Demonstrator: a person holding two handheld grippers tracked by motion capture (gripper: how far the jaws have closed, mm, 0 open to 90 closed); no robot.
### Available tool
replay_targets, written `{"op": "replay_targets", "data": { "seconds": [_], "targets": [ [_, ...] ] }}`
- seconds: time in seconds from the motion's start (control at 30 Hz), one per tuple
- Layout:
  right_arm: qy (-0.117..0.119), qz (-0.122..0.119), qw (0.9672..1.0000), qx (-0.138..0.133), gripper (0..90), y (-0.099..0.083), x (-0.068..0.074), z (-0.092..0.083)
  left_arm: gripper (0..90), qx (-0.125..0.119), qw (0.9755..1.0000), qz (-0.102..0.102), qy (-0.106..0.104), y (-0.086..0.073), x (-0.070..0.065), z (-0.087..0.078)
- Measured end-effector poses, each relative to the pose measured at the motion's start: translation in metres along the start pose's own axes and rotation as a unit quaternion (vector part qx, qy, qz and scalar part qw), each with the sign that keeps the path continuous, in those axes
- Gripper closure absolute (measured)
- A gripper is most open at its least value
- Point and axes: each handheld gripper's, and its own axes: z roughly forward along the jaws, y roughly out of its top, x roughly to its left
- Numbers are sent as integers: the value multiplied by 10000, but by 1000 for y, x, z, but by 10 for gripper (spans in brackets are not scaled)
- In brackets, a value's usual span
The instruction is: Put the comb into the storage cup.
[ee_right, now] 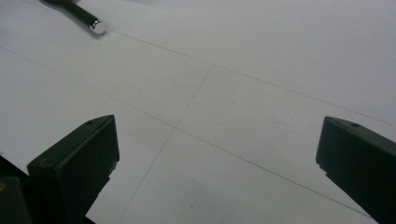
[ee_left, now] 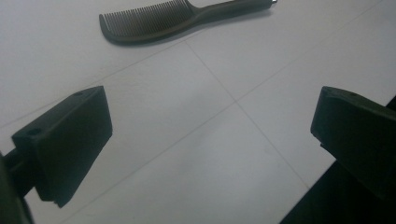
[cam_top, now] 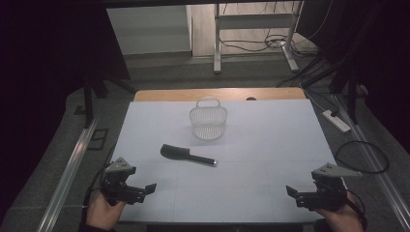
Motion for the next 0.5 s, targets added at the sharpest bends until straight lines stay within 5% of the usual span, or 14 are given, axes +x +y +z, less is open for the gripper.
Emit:
{"op": "replay_targets", "data": {
  "seconds": [0.5],
  "targets": [
    [-2, 11, 10000, 15, 0, 0, 0, 0, 0, -3, 9999, 61, -145, 19, 2, 16]
  ]
}}
